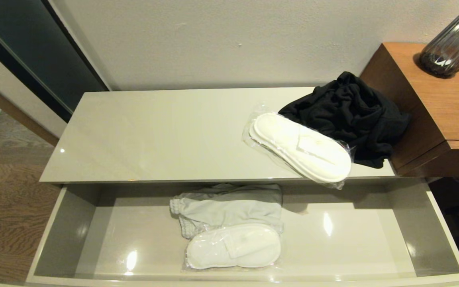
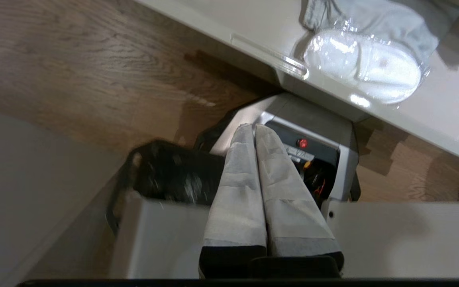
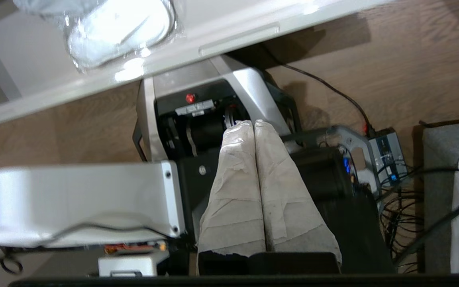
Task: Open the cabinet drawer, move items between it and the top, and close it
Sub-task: Open the drawer
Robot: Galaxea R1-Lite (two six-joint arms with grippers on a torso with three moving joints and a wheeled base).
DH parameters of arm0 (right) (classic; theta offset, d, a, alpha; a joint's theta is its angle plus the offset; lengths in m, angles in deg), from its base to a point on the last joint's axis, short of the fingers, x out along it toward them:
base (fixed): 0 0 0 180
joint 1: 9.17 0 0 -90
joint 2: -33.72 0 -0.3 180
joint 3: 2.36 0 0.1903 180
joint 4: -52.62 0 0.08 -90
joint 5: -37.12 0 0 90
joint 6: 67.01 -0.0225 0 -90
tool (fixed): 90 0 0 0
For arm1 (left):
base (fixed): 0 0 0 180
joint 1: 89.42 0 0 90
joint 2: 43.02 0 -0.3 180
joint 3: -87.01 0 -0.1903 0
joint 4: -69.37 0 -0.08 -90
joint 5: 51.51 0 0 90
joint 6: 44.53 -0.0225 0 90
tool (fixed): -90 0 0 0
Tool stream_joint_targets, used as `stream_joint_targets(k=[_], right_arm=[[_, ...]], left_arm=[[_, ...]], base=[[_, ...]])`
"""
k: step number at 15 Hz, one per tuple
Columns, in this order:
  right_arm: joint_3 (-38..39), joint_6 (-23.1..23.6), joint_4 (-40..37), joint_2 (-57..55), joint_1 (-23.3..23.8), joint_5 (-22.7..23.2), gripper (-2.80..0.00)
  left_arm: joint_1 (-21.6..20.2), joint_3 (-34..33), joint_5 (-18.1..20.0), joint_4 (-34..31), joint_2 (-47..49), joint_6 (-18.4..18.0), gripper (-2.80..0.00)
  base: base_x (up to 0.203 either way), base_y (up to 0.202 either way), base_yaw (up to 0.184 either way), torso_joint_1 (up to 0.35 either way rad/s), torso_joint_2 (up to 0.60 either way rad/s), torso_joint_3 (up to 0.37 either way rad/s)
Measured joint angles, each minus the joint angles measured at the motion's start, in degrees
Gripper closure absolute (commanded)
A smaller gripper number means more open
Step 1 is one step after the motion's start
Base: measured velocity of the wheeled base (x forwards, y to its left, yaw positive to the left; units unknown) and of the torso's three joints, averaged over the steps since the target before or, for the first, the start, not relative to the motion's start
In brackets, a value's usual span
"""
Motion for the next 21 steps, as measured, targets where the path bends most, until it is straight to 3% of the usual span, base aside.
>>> stream_joint_targets(k=[1,4,6,8,10,12,14,15,17,19,21], right_arm=[[0.2,0.5,0.0,1.0,0.1,0.1,0.0],[0.5,1.3,4.0,-0.1,0.3,1.9,0.0],[1.5,1.2,8.3,-2.9,0.3,5.0,0.0],[4.2,1.2,10.9,-4.3,0.3,6.6,0.0],[5.9,1.4,11.2,-4.7,0.2,7.5,0.0],[7.2,1.5,12.0,-4.9,0.2,7.9,0.0],[7.7,1.5,12.1,-4.9,0.2,7.9,0.0],[8.2,1.6,12.5,-5.0,0.2,8.0,0.0],[8.9,1.6,12.9,-5.1,0.1,8.1,0.0],[9.0,1.9,12.9,-5.1,0.1,8.4,0.0],[9.0,2.4,13.0,-5.1,0.1,9.1,0.0]], left_arm=[[-1.5,0.3,1.1,-1.2,-0.9,-1.0,0.0],[-3.5,-0.1,4.1,3.5,-1.3,-2.6,0.0],[-5.1,-1.8,6.9,9.4,0.4,-3.4,0.0],[-5.2,-2.8,6.2,16.1,0.9,-4.0,0.0],[-3.1,-0.8,6.4,13.1,0.4,-5.5,0.0],[1.2,1.5,6.7,5.0,-1.1,-6.5,0.0],[2.6,2.2,6.5,3.1,-2.0,-6.5,0.0],[2.8,2.3,5.5,2.7,-2.3,-6.5,0.0],[3.4,2.8,-0.3,1.7,-2.6,-6.2,0.0],[3.6,3.1,-1.7,1.6,-2.7,-5.9,0.0],[6.8,3.7,-2.9,-0.3,-3.2,-4.4,0.0]], base=[[0.0,0.0,0.0,0.0,0.0,0.0],[0.0,0.0,0.0,0.0,0.0,0.0],[0.0,0.0,0.0,0.0,0.0,0.0],[0.0,0.0,0.0,0.0,0.0,0.0],[0.0,0.0,0.0,0.0,0.0,0.0],[0.0,0.0,0.0,0.0,0.0,0.0],[0.0,0.0,0.0,0.0,0.0,0.0],[0.0,0.0,0.0,0.0,0.0,0.0],[0.0,0.0,0.0,0.0,0.0,0.0],[0.0,0.0,0.0,0.0,0.0,0.0],[0.0,0.0,0.0,0.0,0.0,0.0]])
